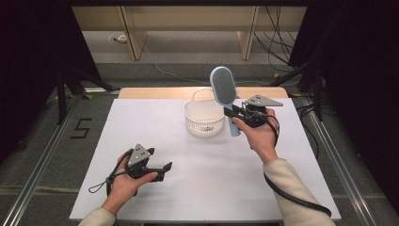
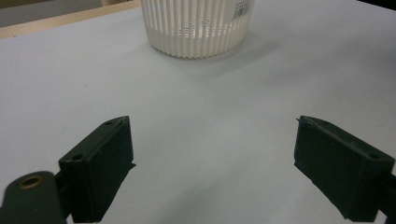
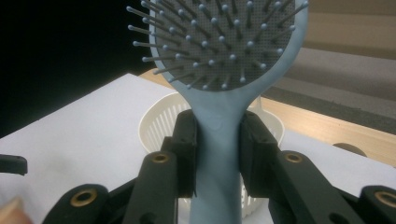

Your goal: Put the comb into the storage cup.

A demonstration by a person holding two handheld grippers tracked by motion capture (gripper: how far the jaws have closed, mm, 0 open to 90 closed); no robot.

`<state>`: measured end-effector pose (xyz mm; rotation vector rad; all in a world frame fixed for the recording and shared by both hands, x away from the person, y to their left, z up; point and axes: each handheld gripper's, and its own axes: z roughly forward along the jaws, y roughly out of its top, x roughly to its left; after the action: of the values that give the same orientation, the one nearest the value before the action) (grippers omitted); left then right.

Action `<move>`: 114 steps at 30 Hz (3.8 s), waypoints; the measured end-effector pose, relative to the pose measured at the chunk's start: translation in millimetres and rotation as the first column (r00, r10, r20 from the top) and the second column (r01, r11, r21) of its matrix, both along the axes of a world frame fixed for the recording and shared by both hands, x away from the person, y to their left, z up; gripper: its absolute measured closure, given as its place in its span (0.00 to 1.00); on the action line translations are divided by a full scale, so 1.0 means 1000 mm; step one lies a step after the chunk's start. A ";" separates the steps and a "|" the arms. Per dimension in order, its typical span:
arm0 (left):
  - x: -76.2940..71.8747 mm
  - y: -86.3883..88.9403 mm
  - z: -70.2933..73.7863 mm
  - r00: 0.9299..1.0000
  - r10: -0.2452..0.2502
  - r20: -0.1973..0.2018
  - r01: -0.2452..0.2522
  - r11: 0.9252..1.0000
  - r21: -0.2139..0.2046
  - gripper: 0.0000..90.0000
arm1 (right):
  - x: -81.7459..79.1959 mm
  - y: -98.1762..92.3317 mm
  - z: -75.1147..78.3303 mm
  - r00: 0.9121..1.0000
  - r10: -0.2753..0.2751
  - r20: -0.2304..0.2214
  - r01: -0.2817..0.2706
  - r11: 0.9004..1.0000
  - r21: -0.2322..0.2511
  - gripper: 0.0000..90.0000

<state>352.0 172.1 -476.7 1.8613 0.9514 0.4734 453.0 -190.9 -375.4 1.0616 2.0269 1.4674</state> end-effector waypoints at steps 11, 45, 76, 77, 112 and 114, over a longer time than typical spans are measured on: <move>0.000 0.000 0.000 1.000 -0.002 0.001 0.002 1.000 0.004 0.12 | 0.003 0.002 0.000 1.000 -0.001 0.001 0.001 1.000 0.002 0.79; 0.000 -0.001 0.000 1.000 -0.004 -0.002 0.004 1.000 0.002 0.13 | 0.012 0.011 0.001 1.000 -0.002 -0.005 0.002 1.000 0.011 0.79; 0.000 -0.001 0.000 1.000 -0.002 -0.001 0.002 1.000 0.001 0.13 | 0.024 0.017 0.003 1.000 -0.020 0.003 0.020 1.000 0.012 0.79; 0.000 -0.001 0.000 1.000 -0.002 -0.001 0.002 1.000 0.002 0.13 | 0.025 0.018 0.003 1.000 -0.021 0.004 0.021 1.000 0.011 0.79; 0.000 -0.001 0.000 1.000 -0.003 -0.002 0.003 1.000 0.002 0.13 | 0.040 0.024 0.007 0.999 -0.048 0.002 0.048 0.998 0.030 0.79; 0.000 -0.001 0.000 1.000 -0.003 -0.003 0.003 1.000 0.001 0.13 | 0.040 0.025 0.007 0.999 -0.049 0.003 0.048 0.998 0.030 0.79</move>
<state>352.3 171.1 -477.2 1.8645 0.9500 0.4697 493.4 -166.3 -368.5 1.1118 1.9690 1.4779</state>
